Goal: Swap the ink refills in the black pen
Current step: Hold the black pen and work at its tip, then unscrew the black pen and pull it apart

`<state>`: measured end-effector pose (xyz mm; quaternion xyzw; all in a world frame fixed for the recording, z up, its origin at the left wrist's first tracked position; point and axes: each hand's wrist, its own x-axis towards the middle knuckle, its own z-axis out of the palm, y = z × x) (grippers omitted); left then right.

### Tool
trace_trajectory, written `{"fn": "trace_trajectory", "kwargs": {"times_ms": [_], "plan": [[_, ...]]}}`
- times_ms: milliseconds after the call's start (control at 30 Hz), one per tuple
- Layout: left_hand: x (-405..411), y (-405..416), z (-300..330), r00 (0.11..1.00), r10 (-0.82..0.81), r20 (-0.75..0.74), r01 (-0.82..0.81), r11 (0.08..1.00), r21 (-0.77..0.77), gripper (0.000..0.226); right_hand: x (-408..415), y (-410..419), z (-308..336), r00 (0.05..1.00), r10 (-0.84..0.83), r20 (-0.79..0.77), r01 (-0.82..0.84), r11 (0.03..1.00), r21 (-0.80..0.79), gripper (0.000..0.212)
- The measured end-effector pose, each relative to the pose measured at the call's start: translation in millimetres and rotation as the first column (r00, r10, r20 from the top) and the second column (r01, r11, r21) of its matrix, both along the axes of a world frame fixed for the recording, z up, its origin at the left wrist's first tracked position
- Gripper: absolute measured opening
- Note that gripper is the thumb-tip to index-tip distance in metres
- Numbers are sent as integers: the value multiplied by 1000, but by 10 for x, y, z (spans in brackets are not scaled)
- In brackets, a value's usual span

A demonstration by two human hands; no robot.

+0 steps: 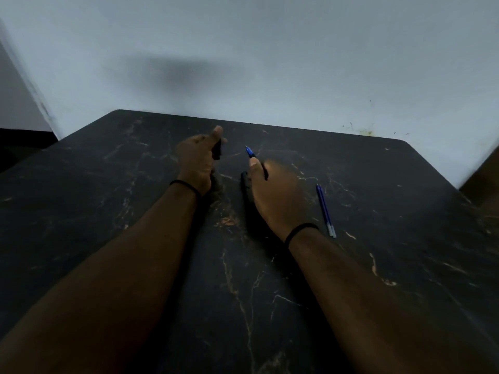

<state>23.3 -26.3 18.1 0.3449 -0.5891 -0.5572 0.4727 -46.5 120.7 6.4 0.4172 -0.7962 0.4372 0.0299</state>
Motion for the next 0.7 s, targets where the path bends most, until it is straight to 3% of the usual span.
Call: {"fn": "trace_trajectory", "kwargs": {"times_ms": [67, 167, 267, 400, 633, 700], "plan": [[-19, -23, -70, 956, 100, 276, -24, 963, -267, 38, -16, 8, 0, 1000, -20, -8, 19, 999, -41, 46], [-13, -3, -123, 755, 338, 562, -9, 862, -507, 45, -45, 18, -2, 1000, -15, 16, 16, 998, -63, 45], [-6, -17, -121, 653, 407, 639, 8, 839, -544, 44, -64, 21, 2, 999, -3, 41, 6, 997, -74, 45], [-8, -32, -132, 589, 374, 717, 100, 846, -523, 43, -73, 20, 10, 999, -3, 46, 5, 999, -54, 47], [-9, -15, -153, 606, 394, 691, 96, 827, -555, 36, -75, 16, 0, 999, -11, 51, 13, 999, -46, 45], [-14, 14, -145, 654, 417, 632, 45, 812, -582, 36, -78, 10, -10, 999, -21, 39, 23, 998, -53, 42]]}}
